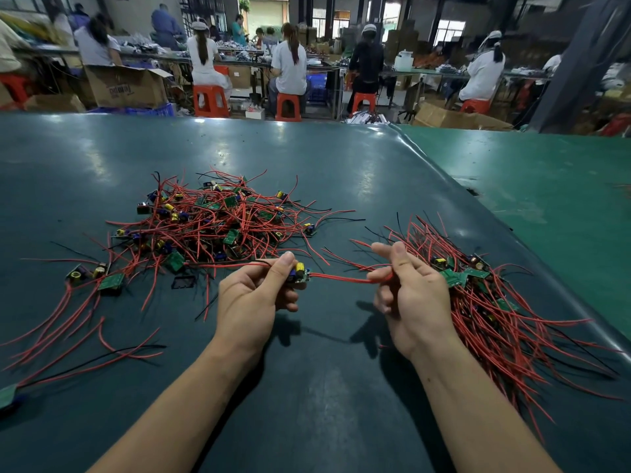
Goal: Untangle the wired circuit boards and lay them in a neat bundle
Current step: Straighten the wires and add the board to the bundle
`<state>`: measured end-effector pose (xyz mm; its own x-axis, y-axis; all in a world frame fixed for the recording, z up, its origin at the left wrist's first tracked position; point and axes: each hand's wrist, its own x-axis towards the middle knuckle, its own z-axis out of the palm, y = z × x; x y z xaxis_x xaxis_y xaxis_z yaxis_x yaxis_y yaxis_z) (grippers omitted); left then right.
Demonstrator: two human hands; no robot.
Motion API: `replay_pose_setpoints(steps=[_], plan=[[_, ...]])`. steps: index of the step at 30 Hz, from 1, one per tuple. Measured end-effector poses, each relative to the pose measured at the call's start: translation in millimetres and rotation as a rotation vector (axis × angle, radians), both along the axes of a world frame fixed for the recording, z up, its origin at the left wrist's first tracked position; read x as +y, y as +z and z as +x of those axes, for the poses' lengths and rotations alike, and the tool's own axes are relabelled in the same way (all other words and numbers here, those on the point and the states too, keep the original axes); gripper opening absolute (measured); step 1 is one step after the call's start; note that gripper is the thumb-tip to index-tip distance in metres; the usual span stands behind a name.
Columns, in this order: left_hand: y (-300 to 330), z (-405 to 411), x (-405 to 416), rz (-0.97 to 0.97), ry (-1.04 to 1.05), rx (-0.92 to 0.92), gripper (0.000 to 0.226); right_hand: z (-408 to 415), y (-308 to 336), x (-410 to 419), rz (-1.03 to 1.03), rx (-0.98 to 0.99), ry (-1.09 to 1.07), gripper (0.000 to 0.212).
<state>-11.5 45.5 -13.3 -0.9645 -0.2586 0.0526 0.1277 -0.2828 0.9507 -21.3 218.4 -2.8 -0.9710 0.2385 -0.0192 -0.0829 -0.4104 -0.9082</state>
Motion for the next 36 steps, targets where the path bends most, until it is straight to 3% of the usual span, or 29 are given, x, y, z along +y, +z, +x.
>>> replay_pose_setpoints(steps=[3,6,9,13,14,19,21,25,27,30,33,36], plan=[[2,-1,1,0.030,-0.024,-0.032,0.022,0,4,5,-0.026,-0.036,0.009,0.044],[5,-1,0,0.180,-0.111,-0.071,0.031,4,12,14,-0.261,-0.048,0.272,0.069],[6,-1,-3,0.236,-0.250,-0.121,0.039,7,14,16,-0.360,-0.012,0.464,0.074],[6,5,-1,0.072,-0.537,-0.179,0.049,8,5,-3,0.226,-0.045,0.442,0.059],[6,8,0,-0.007,-0.617,-0.197,0.052,10,2,-8,0.288,-0.045,0.485,0.058],[6,16,-1,-0.158,-0.884,-0.260,0.061,14,-5,-13,0.201,-0.011,0.689,0.046],[4,17,-1,-0.108,-0.909,-0.207,0.056,14,-5,-14,0.164,-0.007,0.664,0.044],[5,18,4,-0.025,-0.869,-0.193,0.032,11,-5,-18,0.069,-0.006,0.493,0.018],[4,15,6,-0.037,-0.779,-0.231,0.027,8,-5,-16,0.048,-0.023,0.411,0.017],[6,14,7,-0.034,-0.690,-0.229,0.031,9,-5,-14,0.102,-0.042,0.442,0.033],[7,17,7,-0.035,-0.671,-0.215,0.030,13,-5,-15,0.159,-0.015,0.543,0.024],[8,17,9,-0.054,-0.666,-0.206,0.029,11,-5,-15,0.189,0.000,0.453,0.025]])
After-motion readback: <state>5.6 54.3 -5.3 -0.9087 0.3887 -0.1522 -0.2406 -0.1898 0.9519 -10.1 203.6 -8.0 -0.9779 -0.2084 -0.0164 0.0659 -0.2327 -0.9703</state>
